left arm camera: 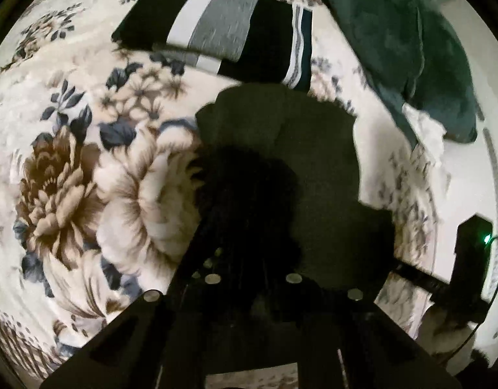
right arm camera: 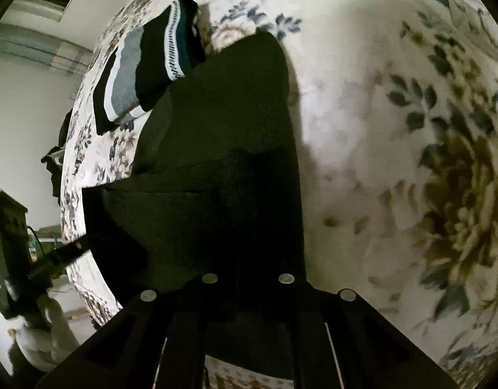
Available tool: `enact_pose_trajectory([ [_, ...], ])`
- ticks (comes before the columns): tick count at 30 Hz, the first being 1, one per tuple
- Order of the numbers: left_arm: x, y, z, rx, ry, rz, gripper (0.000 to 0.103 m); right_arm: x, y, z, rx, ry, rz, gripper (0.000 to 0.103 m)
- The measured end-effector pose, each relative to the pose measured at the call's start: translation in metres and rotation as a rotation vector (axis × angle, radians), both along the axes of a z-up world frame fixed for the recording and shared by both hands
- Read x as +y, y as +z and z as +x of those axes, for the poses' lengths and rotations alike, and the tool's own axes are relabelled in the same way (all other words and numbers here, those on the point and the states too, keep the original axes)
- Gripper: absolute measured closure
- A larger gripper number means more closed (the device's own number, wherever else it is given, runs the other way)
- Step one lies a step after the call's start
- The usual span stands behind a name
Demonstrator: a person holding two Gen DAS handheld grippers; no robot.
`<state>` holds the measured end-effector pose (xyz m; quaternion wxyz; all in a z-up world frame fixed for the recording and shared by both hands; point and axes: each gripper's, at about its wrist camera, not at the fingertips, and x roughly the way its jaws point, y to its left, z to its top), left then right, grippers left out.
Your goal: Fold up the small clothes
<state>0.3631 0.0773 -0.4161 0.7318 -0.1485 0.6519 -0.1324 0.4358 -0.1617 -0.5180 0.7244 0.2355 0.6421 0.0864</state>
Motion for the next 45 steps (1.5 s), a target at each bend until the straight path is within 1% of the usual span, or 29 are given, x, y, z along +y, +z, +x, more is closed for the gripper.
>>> enact_pose_trajectory([
  [1,0.000,0.002,0.005,-0.009,0.009,-0.004,0.097,-0.001,0.003,0.001,-0.002,0.001,-0.011,0.096],
  [4,-0.003,0.004,0.024,-0.022,0.023,-0.028,0.097,-0.001,0.009,0.008,-0.014,0.000,-0.002,0.096],
  [6,-0.007,0.000,0.038,-0.026,0.019,-0.030,0.097,0.001,0.009,0.014,-0.021,0.007,0.002,0.096],
  [9,-0.011,-0.019,0.050,0.047,-0.019,-0.042,0.096,0.006,0.001,0.023,-0.001,0.044,0.011,0.096],
  [10,-0.010,-0.025,0.051,0.078,-0.022,-0.059,0.095,0.005,-0.006,0.027,0.022,0.045,0.013,0.096],
  [11,-0.007,-0.036,0.050,0.129,-0.021,-0.087,0.094,0.003,-0.012,0.030,0.047,0.039,0.015,0.095],
  [13,-0.003,-0.048,0.046,0.189,-0.029,-0.101,0.085,-0.005,-0.027,0.034,0.103,0.022,0.030,0.095],
  [14,-0.001,-0.056,0.042,0.209,-0.035,-0.105,0.075,-0.009,-0.033,0.035,0.127,0.012,0.038,0.095],
  [15,0.000,-0.057,0.039,0.213,-0.038,-0.114,0.071,-0.014,-0.040,0.035,0.148,-0.001,0.061,0.094],
  [16,-0.001,-0.062,0.037,0.213,-0.038,-0.125,0.070,-0.017,-0.044,0.035,0.157,-0.010,0.081,0.094],
  [18,-0.004,-0.066,0.037,0.214,-0.048,-0.115,0.064,-0.021,-0.051,0.035,0.165,-0.020,0.098,0.089],
  [19,-0.008,-0.068,0.038,0.214,-0.056,-0.100,0.063,-0.021,-0.053,0.035,0.170,-0.021,0.097,0.087],
  [20,-0.010,-0.070,0.039,0.214,-0.060,-0.087,0.062,-0.021,-0.055,0.035,0.174,-0.021,0.093,0.082],
  [21,-0.012,-0.071,0.040,0.213,-0.068,-0.072,0.062,-0.021,-0.057,0.035,0.178,-0.022,0.094,0.080],
  [23,-0.018,-0.072,0.040,0.206,-0.088,-0.024,0.062,-0.019,-0.059,0.036,0.186,-0.022,0.099,0.080],
  [24,-0.019,-0.070,0.040,0.199,-0.089,-0.016,0.062,-0.019,-0.059,0.037,0.189,-0.024,0.099,0.080],
  [29,-0.012,-0.042,0.027,0.116,-0.100,0.053,0.061,-0.015,-0.055,0.041,0.184,-0.012,0.102,0.080],
  [31,-0.003,-0.041,0.021,0.112,-0.089,0.062,0.049,-0.013,-0.056,0.042,0.186,-0.008,0.100,0.080],
  [32,0.002,-0.045,0.019,0.120,-0.078,0.055,0.037,-0.012,-0.056,0.042,0.186,-0.008,0.103,0.080],
  [33,0.006,-0.050,0.017,0.133,-0.066,0.046,0.036,-0.012,-0.057,0.042,0.188,-0.008,0.106,0.079],
  [35,0.012,-0.063,0.015,0.161,-0.042,0.029,0.036,-0.013,-0.059,0.041,0.189,-0.011,0.110,0.079],
  [36,0.010,-0.066,0.017,0.159,-0.042,0.024,0.036,-0.013,-0.059,0.040,0.188,-0.013,0.112,0.079],
  [38,0.005,-0.070,0.019,0.136,-0.039,0.034,0.036,-0.013,-0.060,0.040,0.187,-0.017,0.116,0.079],
  [40,-0.002,-0.072,0.020,0.114,-0.043,0.024,0.038,-0.013,-0.060,0.039,0.186,-0.021,0.120,0.079],
  [41,-0.006,-0.072,0.020,0.099,-0.048,0.024,0.046,-0.013,-0.059,0.039,0.183,-0.020,0.119,0.079],
  [42,-0.010,-0.071,0.020,0.090,-0.061,0.030,0.066,-0.013,-0.058,0.039,0.178,-0.016,0.117,0.079],
  [44,-0.017,-0.065,0.018,0.062,-0.089,0.086,0.080,-0.013,-0.052,0.036,0.147,-0.015,0.101,0.080],
  [45,-0.018,-0.063,0.017,0.055,-0.088,0.092,0.083,-0.013,-0.047,0.034,0.121,-0.017,0.084,0.085],
])
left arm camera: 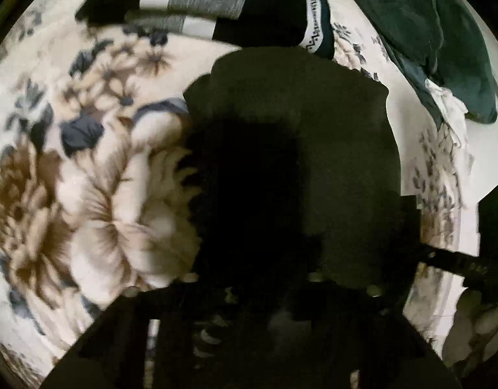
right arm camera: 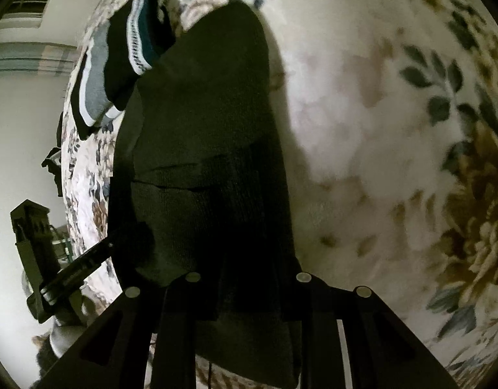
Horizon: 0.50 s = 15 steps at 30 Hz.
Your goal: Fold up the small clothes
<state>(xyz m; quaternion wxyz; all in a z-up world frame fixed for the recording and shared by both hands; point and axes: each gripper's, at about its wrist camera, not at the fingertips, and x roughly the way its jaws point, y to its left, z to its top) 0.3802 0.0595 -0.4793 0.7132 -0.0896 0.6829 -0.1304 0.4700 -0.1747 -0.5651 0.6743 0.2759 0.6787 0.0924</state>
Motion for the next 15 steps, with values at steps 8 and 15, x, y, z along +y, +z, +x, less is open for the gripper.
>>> enact_pose_trajectory([
  [8,0.004,0.046,-0.014,-0.104,0.050,-0.005,0.089,0.012,0.046,-0.007,-0.143,0.029,-0.057,0.096],
  [15,0.007,0.073,0.029,-0.148,0.133,-0.099,0.096,0.003,0.095,0.026,-0.229,-0.017,-0.040,0.097],
])
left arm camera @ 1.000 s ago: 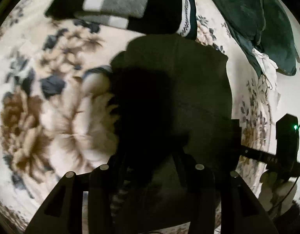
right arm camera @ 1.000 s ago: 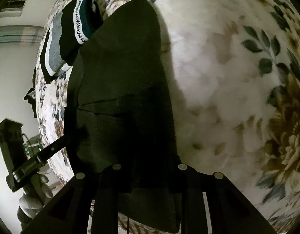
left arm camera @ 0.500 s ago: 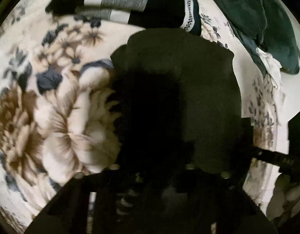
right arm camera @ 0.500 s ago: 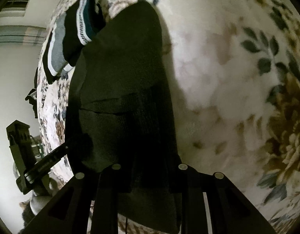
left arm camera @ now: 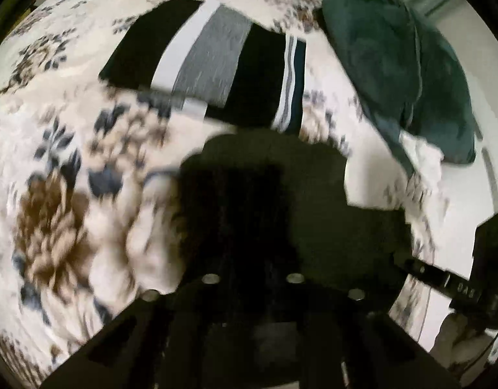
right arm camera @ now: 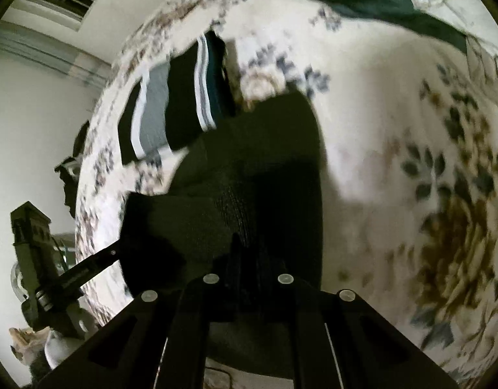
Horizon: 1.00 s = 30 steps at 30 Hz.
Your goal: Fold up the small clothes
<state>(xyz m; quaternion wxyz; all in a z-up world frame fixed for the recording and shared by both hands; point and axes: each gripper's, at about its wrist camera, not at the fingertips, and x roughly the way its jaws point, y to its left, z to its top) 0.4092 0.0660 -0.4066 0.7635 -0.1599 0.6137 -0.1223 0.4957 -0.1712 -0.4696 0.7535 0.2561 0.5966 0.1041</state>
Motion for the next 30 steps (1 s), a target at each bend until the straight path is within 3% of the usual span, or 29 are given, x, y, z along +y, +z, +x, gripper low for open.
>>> enact_pose_trajectory([
  [4,-0.010,-0.015,0.065,0.034,-0.005,-0.053,0.096,-0.001,-0.005,0.055,-0.004,-0.030,-0.046,0.097],
  [7,-0.009,-0.061,0.109,0.120,-0.013,-0.042,0.096,0.000,-0.035,0.096,0.048,-0.046,-0.115,0.097],
  [9,-0.006,-0.078,0.119,0.167,0.005,-0.053,0.096,-0.003,-0.055,0.110,0.097,-0.057,-0.134,0.097],
  [14,0.008,-0.075,0.105,0.173,0.017,-0.112,0.093,-0.013,-0.079,0.107,0.160,-0.031,-0.049,0.093],
  [16,0.016,-0.080,0.095,0.225,0.037,-0.135,0.078,-0.018,-0.083,0.102,0.171,-0.027,-0.026,0.084],
  [18,0.020,-0.084,0.087,0.257,0.047,-0.153,0.039,-0.022,-0.089,0.095,0.188,-0.029,0.023,0.066],
  [19,0.023,-0.085,0.083,0.256,0.057,-0.175,0.037,-0.023,-0.092,0.093,0.191,-0.034,0.048,0.065],
  [23,0.015,-0.092,0.072,0.287,0.030,-0.230,0.037,-0.015,-0.103,0.088,0.244,-0.017,0.063,0.065],
  [25,0.001,-0.097,0.070,0.298,-0.017,-0.205,0.037,-0.007,-0.107,0.088,0.263,-0.004,0.041,0.065],
  [26,-0.007,-0.099,0.070,0.295,-0.045,-0.189,0.037,-0.004,-0.104,0.088,0.255,-0.004,0.020,0.067],
  [27,-0.013,-0.100,0.069,0.294,-0.069,-0.165,0.039,0.001,-0.099,0.088,0.225,-0.001,-0.005,0.081],
  [28,-0.024,-0.101,0.068,0.290,-0.108,-0.117,0.039,0.005,-0.096,0.088,0.215,0.011,-0.022,0.085],
  [29,-0.030,-0.099,0.068,0.276,-0.136,-0.102,0.043,0.010,-0.090,0.088,0.198,0.027,-0.054,0.086],
  [30,-0.036,-0.094,0.067,0.253,-0.165,-0.101,0.061,0.013,-0.085,0.088,0.183,0.033,-0.067,0.088],
])
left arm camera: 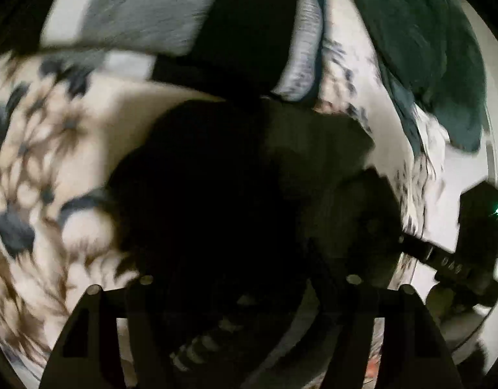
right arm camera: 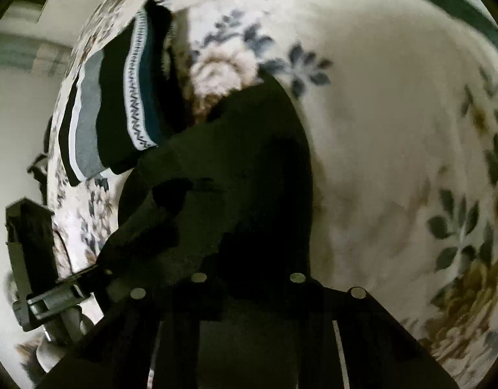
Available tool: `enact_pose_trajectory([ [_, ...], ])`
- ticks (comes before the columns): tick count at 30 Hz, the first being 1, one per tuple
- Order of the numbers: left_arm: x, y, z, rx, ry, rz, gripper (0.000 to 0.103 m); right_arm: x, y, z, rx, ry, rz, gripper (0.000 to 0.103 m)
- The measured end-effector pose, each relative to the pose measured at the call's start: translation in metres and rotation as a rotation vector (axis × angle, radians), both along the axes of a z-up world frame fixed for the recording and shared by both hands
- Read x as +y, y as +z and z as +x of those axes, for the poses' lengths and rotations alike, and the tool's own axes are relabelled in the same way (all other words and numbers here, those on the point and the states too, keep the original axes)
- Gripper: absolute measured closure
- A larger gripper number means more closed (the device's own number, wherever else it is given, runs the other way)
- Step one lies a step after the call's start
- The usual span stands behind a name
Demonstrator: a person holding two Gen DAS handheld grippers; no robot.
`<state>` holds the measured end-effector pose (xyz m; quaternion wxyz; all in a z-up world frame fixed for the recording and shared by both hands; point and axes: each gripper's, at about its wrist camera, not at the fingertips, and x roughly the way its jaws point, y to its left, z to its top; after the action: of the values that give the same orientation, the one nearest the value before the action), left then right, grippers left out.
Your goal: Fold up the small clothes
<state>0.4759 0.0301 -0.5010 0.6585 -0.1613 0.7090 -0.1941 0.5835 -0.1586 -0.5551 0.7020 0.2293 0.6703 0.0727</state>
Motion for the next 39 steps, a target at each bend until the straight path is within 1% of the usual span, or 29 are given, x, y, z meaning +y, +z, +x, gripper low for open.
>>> enact_pose_trajectory([
  [2,-0.009,0.013,-0.002,-0.057,-0.051,0.049,0.076,0.007,0.014,-0.001,-0.047,0.031,-0.023,0.089],
  [3,-0.009,0.017,-0.003,-0.071,-0.055,0.048,0.080,0.010,0.020,-0.001,-0.067,0.043,-0.033,0.089],
  [4,-0.006,0.022,-0.004,-0.090,-0.049,0.040,0.082,0.012,0.027,-0.001,-0.086,0.047,-0.033,0.089],
  [7,0.002,0.043,-0.004,-0.144,-0.014,0.048,0.087,0.019,0.055,-0.004,-0.175,0.055,-0.037,0.090],
  [8,0.005,0.050,-0.002,-0.164,0.000,0.048,0.093,0.021,0.067,-0.004,-0.215,0.057,-0.036,0.090],
  [10,0.020,0.062,0.003,-0.196,0.032,0.043,0.094,0.026,0.086,-0.003,-0.291,0.059,-0.046,0.090],
  [12,0.027,0.065,0.018,-0.202,0.078,0.033,0.094,0.029,0.096,0.004,-0.324,0.066,-0.061,0.090],
  [13,0.029,0.062,0.025,-0.187,0.089,0.031,0.094,0.029,0.093,0.012,-0.316,0.059,-0.073,0.090],
  [15,0.033,0.042,0.039,-0.125,0.109,0.037,0.092,0.029,0.071,0.029,-0.248,0.059,-0.097,0.090],
  [17,0.041,0.019,0.046,-0.067,0.142,0.046,0.092,0.025,0.039,0.042,-0.136,0.050,-0.106,0.089],
  [19,0.047,0.002,0.045,-0.008,0.173,0.003,0.092,0.022,0.006,0.050,0.001,0.052,-0.102,0.087],
  [20,0.051,-0.002,0.043,0.008,0.190,-0.031,0.089,0.018,0.000,0.050,0.026,0.050,-0.096,0.085],
  [22,0.061,-0.003,0.037,0.016,0.217,-0.076,0.071,0.010,0.005,0.045,0.001,0.039,-0.079,0.075],
  [23,0.067,-0.001,0.033,0.008,0.234,-0.090,0.048,0.007,0.008,0.043,-0.012,0.033,-0.069,0.062],
  [24,0.073,0.003,0.030,0.000,0.252,-0.098,0.020,0.002,0.012,0.039,-0.028,0.024,-0.044,0.052],
  [25,0.082,0.009,0.025,-0.010,0.271,-0.110,0.012,-0.003,0.017,0.036,-0.044,0.016,-0.007,0.049],
  [26,0.089,0.013,0.020,-0.018,0.294,-0.128,0.010,-0.008,0.021,0.032,-0.056,0.012,0.023,0.040],
  [27,0.096,0.018,0.014,-0.024,0.315,-0.144,0.010,-0.011,0.023,0.028,-0.063,0.013,0.037,0.031],
  [30,0.113,0.035,-0.020,-0.056,0.393,-0.201,0.010,-0.025,0.034,0.014,-0.081,0.027,0.099,0.026],
  [31,0.120,0.041,-0.040,-0.063,0.421,-0.222,0.010,-0.026,0.036,0.010,-0.077,0.035,0.112,0.023],
  [32,0.120,0.043,-0.054,-0.063,0.440,-0.230,0.010,-0.030,0.037,0.006,-0.074,0.043,0.127,0.017],
  [33,0.121,0.045,-0.071,-0.060,0.464,-0.231,0.010,-0.031,0.039,0.004,-0.072,0.049,0.139,0.014],
  [34,0.116,0.043,-0.088,-0.050,0.486,-0.228,0.010,-0.035,0.038,0.002,-0.063,0.059,0.161,0.013],
  [35,0.114,0.040,-0.113,-0.026,0.511,-0.231,0.010,-0.035,0.036,0.001,-0.053,0.066,0.173,0.013],
  [37,0.112,0.032,-0.146,0.027,0.541,-0.228,0.010,-0.037,0.026,0.006,-0.026,0.078,0.192,0.013],
  [39,0.105,0.023,-0.171,0.073,0.554,-0.231,0.010,-0.037,0.011,0.016,0.005,0.084,0.212,0.013],
])
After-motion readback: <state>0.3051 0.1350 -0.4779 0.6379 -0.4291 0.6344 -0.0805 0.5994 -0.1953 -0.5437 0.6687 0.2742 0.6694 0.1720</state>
